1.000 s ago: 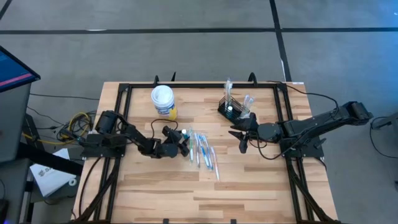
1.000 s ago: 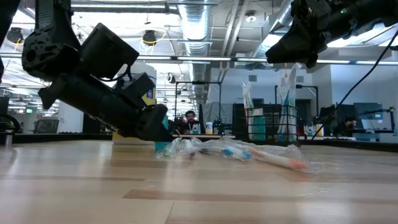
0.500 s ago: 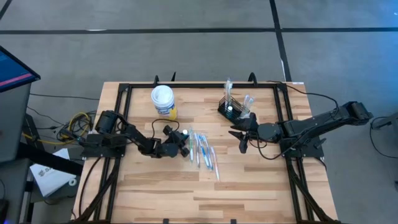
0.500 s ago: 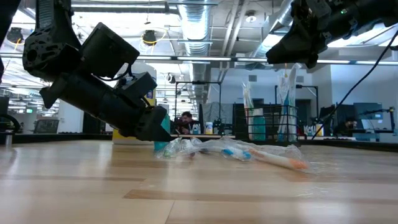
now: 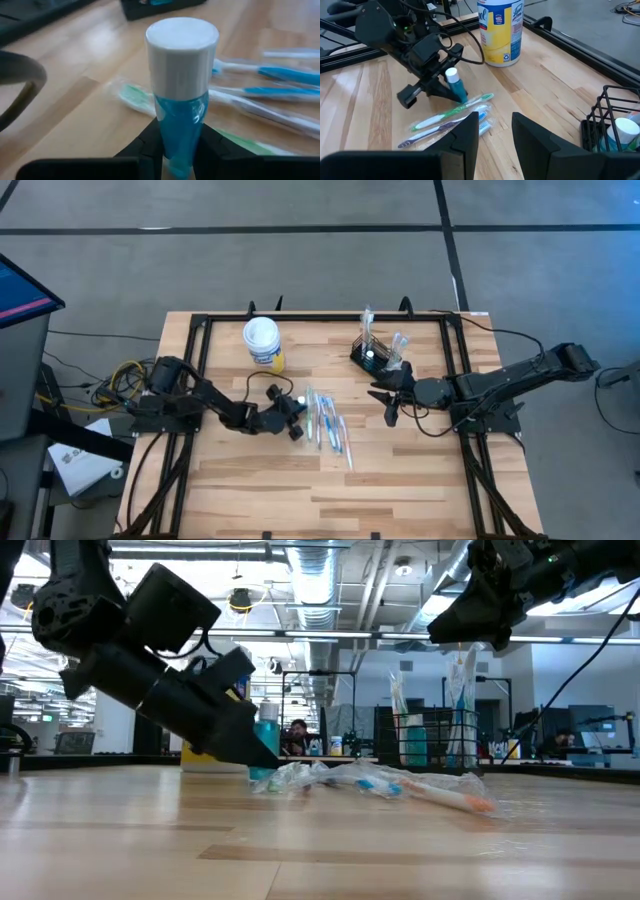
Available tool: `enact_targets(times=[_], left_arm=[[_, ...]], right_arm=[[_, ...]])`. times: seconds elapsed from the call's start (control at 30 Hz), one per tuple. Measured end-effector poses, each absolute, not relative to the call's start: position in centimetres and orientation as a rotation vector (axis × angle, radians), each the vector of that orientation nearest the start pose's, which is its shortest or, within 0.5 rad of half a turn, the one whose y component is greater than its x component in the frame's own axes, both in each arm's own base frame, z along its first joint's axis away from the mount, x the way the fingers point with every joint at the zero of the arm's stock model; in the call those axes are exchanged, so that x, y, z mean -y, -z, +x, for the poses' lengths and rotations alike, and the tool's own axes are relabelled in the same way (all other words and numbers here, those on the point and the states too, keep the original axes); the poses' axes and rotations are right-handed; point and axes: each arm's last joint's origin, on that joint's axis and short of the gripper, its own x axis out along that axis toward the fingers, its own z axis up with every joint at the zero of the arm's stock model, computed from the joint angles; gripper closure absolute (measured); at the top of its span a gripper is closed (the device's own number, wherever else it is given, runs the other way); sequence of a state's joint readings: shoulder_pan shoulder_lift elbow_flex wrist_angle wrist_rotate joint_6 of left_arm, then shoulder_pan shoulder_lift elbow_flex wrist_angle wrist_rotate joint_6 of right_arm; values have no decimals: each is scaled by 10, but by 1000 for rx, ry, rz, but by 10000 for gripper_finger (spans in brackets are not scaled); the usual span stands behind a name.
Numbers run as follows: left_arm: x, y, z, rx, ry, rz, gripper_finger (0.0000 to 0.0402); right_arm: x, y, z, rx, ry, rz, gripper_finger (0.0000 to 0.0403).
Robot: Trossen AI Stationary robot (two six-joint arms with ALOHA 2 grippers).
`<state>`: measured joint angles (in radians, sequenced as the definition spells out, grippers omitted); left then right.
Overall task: Pick & Place toothbrushing station
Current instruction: Put the blue mouthwash into the black wire organizer
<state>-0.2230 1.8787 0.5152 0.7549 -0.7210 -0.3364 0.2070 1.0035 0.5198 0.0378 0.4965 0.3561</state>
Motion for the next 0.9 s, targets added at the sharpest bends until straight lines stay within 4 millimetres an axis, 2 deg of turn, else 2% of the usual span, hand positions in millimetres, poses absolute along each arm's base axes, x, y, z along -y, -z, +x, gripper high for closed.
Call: enact_targets(times=[0.2, 0.43, 0.63, 0.9], left_arm=[[43, -94, 272, -546, -481, -83, 343], [44, -125, 265, -543, -379, -151, 343], [45, -139, 260, -595, -242, -228, 343], [39, -153, 274, -728, -108, -312, 343]], right_arm=[[-29, -225, 206, -362, 340, 196, 294], [-33, -231, 209, -330, 204, 137, 294], [-36, -235, 210, -308, 115, 123, 294], [-38, -237, 211, -294, 40, 110, 294]])
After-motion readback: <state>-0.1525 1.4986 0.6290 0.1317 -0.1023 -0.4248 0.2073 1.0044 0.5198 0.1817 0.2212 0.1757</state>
